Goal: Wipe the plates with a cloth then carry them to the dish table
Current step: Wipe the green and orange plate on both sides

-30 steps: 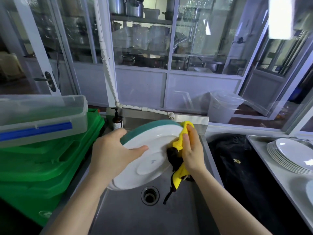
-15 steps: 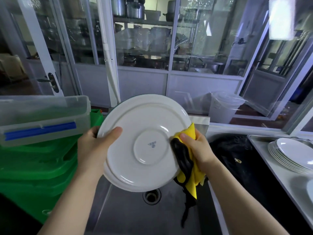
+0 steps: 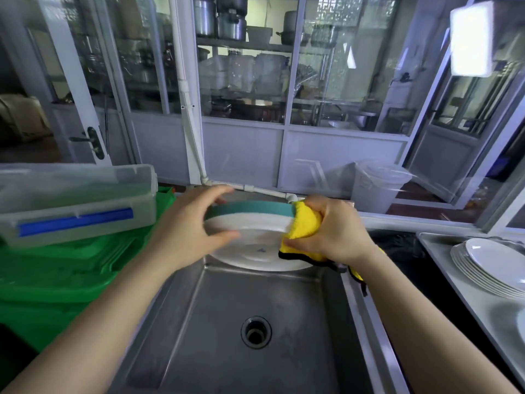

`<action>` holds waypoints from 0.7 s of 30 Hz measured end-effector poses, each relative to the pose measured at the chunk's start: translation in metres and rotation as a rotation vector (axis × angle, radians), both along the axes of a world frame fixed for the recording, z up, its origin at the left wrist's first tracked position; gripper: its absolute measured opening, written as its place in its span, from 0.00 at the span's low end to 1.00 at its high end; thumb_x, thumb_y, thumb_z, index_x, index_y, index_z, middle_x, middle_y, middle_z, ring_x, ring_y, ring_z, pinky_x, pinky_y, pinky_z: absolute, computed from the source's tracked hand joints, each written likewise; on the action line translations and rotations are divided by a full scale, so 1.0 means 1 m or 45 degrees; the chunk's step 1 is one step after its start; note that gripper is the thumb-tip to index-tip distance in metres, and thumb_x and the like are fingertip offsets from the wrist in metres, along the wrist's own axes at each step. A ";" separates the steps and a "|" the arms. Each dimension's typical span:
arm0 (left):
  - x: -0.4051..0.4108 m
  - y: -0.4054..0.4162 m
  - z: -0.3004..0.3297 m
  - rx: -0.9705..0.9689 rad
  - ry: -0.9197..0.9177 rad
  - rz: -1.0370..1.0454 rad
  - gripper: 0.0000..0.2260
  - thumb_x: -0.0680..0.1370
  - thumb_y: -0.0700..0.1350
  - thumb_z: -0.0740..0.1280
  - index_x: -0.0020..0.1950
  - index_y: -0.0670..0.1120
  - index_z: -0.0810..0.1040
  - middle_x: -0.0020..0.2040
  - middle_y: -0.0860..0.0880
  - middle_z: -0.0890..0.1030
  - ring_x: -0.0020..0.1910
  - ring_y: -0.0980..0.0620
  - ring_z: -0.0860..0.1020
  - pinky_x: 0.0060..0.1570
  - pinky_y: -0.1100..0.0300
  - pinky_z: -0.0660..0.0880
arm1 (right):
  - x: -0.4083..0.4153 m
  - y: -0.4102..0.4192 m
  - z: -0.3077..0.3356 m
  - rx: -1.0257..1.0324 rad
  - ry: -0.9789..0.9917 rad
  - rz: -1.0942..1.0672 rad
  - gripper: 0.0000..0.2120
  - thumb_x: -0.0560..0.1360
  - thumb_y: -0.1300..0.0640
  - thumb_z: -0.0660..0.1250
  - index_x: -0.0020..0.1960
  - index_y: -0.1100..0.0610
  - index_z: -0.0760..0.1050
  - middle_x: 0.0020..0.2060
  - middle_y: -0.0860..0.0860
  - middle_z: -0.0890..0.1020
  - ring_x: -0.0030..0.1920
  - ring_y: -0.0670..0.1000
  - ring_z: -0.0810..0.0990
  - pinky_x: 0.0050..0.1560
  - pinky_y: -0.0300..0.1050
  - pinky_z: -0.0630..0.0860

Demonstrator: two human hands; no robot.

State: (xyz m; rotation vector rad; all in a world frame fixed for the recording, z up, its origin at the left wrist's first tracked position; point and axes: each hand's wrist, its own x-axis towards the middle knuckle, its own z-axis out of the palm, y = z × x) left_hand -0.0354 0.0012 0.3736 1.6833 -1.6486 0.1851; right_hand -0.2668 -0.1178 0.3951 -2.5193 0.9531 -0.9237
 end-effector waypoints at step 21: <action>-0.016 -0.014 0.078 -0.352 0.676 -0.006 0.17 0.57 0.57 0.78 0.38 0.55 0.76 0.36 0.65 0.81 0.33 0.65 0.79 0.25 0.67 0.71 | -0.043 -0.035 0.023 0.591 -0.670 0.318 0.18 0.61 0.54 0.75 0.51 0.51 0.79 0.43 0.51 0.85 0.44 0.49 0.82 0.45 0.46 0.79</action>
